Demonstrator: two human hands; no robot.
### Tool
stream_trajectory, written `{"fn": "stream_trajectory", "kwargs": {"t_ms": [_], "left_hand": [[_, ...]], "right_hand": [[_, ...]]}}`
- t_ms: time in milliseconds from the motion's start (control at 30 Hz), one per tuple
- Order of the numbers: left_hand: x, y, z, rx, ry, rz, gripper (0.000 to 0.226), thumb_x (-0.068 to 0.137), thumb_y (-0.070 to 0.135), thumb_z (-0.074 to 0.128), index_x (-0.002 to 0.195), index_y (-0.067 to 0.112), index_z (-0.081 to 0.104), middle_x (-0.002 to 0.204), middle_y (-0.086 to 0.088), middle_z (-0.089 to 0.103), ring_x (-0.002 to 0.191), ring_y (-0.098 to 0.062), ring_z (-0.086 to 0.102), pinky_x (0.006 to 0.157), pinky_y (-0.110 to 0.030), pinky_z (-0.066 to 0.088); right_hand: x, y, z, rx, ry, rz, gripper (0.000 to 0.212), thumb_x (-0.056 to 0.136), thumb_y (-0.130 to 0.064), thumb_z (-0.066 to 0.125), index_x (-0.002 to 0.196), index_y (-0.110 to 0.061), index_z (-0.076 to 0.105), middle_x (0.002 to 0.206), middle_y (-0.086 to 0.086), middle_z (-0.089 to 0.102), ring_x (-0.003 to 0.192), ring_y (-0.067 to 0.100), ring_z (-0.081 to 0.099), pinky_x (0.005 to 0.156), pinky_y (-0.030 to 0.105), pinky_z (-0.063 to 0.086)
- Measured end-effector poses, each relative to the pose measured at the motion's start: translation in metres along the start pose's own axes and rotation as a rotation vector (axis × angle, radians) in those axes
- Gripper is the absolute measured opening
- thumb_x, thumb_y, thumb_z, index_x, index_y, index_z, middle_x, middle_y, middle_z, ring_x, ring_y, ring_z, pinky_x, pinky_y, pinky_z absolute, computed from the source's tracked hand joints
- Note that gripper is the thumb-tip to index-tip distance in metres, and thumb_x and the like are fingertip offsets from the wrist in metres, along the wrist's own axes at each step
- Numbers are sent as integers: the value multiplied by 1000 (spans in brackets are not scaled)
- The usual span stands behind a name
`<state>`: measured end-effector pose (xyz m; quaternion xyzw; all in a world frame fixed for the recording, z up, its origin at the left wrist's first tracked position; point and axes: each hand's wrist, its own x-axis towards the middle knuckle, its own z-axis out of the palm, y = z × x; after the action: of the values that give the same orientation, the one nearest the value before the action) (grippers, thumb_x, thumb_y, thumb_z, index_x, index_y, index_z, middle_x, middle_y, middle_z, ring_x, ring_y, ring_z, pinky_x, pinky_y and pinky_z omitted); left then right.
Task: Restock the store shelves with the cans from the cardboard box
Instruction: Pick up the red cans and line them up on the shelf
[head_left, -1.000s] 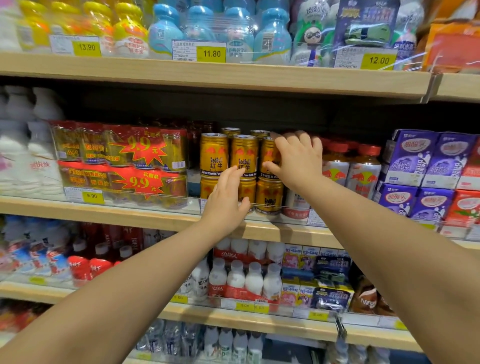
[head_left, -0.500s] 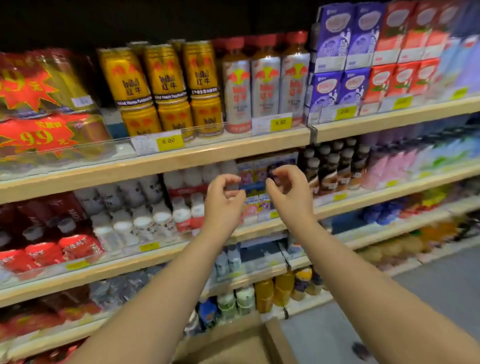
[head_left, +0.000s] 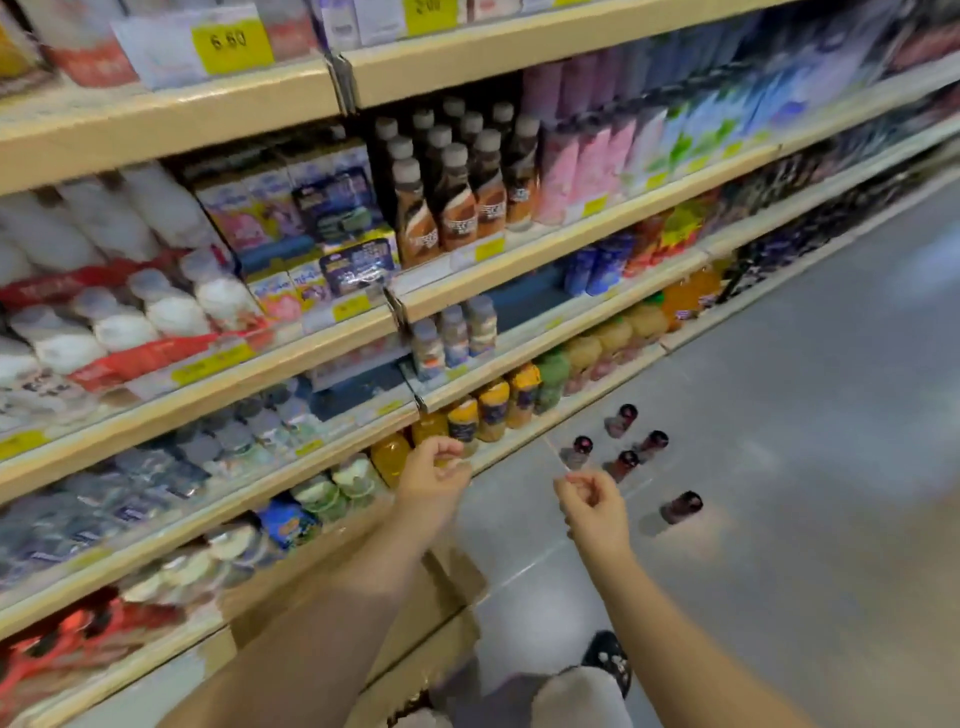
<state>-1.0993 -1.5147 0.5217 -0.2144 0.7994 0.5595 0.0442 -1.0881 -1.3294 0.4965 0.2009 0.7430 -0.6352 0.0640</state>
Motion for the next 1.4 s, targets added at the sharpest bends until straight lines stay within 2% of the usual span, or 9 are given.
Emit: {"fn": "stream_trajectory", "kwargs": {"t_ms": [100,200,367,633,767,933,1133,1267,1400], "left_hand": [[4,3,45,15,-4,-33,17,83,11,62,95,23,57,97,3,58,82,-12,56,62,-19,42],[5,8,102,19,-11,-82,18,84,10,61,97,21,57,99,4,56,81,-1,53,66,-19,39],[14,12,177,24,3,-173,16,83,13,62,97,19,57,98,2,57,85,-10,54,69,-22,39],[67,2,238,65,-100,-327,19,86,18,60,102,25,54,108,1,56,93,-17,57,89,-35,47],[128,-22,276,117,-126,-352,21,87,20,61,106,23,53,105,2,55,87,-13,54,76,-27,46],[199,-75,339,123,-127,-385,20,84,14,62,100,20,51,87,9,50,87,-14,49,66,-20,36],[244,-189,427,213,-228,-449,26,82,9,62,104,20,53,98,4,54,93,-17,51,73,-23,39],[256,-268,479,497,-382,-365,70,74,17,75,134,15,39,127,-12,45,111,-28,49,91,-33,43],[279,-340,517,704,-522,-308,103,71,25,79,147,23,9,149,-16,13,132,-35,30,108,-39,31]], "right_hand": [[18,18,-50,-45,-10,67,14,88,-13,63,80,-14,51,63,3,41,59,18,42,54,27,39],[53,32,-112,-114,-45,121,12,87,-18,65,88,-13,55,69,5,46,62,19,45,61,32,40],[116,42,-181,-225,-60,160,14,86,-17,65,93,-9,55,71,2,48,61,15,47,59,30,42],[198,67,-205,-287,-93,286,13,85,-14,65,89,-13,52,97,11,57,66,18,48,69,34,44],[250,98,-204,-329,-90,309,14,86,-10,64,91,-13,51,113,24,60,67,21,47,69,39,45],[322,164,-195,-357,-114,397,16,88,-12,61,101,-10,53,97,14,57,75,22,54,82,45,50],[410,282,-181,-284,-66,503,27,89,-20,62,114,-14,53,85,0,57,66,15,56,67,30,51],[458,367,-172,-232,26,522,44,87,-22,65,124,-18,43,87,0,55,67,15,57,66,28,53],[501,442,-152,-262,10,440,64,84,-17,69,137,-18,33,114,9,52,97,24,59,91,42,50]]}}
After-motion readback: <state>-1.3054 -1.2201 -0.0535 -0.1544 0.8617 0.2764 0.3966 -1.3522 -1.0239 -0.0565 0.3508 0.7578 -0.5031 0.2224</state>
